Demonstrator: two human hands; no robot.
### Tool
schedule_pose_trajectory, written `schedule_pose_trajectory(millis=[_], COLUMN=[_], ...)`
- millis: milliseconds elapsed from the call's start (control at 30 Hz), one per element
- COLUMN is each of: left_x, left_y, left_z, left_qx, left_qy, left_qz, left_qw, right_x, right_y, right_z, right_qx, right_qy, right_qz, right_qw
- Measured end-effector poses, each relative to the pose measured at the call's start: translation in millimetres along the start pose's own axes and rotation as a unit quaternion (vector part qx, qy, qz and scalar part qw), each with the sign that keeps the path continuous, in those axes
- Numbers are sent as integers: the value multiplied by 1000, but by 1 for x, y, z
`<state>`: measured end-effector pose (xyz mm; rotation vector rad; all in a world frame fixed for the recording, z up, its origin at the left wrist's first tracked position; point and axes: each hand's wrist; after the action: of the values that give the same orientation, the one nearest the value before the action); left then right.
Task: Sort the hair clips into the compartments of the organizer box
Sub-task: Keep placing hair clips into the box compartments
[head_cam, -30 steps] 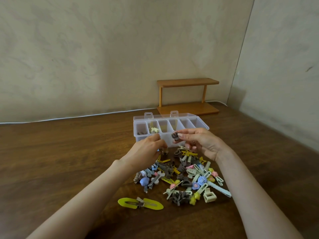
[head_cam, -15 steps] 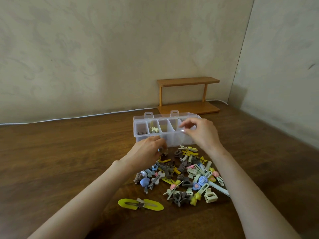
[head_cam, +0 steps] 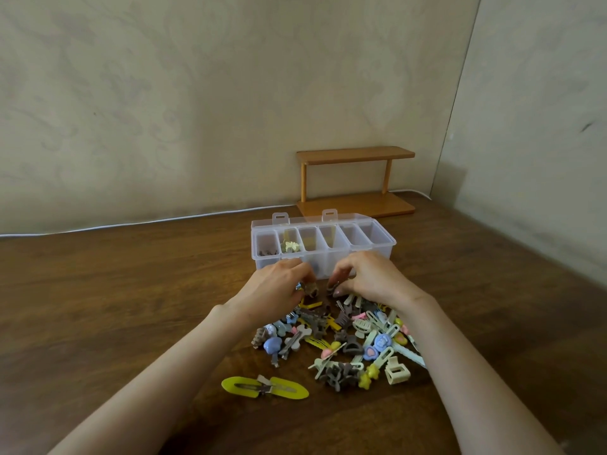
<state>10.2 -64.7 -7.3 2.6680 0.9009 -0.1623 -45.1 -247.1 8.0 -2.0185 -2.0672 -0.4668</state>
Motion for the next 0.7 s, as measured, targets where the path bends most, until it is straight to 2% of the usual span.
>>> schedule_pose_trajectory(millis=[200, 300, 433, 567, 700], left_x=[0, 0, 1, 3, 4], left_y=[0, 0, 0, 0, 1], left_z=[-1, -2, -1, 0, 2], left_qx=[1, 4, 5, 9, 8], left_qy=[-7, -8, -12, -12, -15], left_qz=[-1, 0, 2, 4, 2], left_qw=[1000, 1000, 1000, 1000, 1000], right_x=[-3, -2, -5, -9, -8], right_y=[1, -1, -2, 0, -2], right_z=[0, -6, -12, -10, -10], right_qx=[-40, -53, -56, -58, -66], right_qy=[42, 167, 323, 353, 386], right_qz=[12, 15, 41, 84, 81], right_qw=[998, 984, 944, 930, 916])
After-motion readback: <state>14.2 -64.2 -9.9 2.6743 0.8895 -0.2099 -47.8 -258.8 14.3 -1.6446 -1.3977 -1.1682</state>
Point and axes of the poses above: each hand's wrist, its own y-axis towards the middle knuckle, its own z-axis out of the palm, x = y × z, and after that the axes turned 5 degrees about -y, right-handed
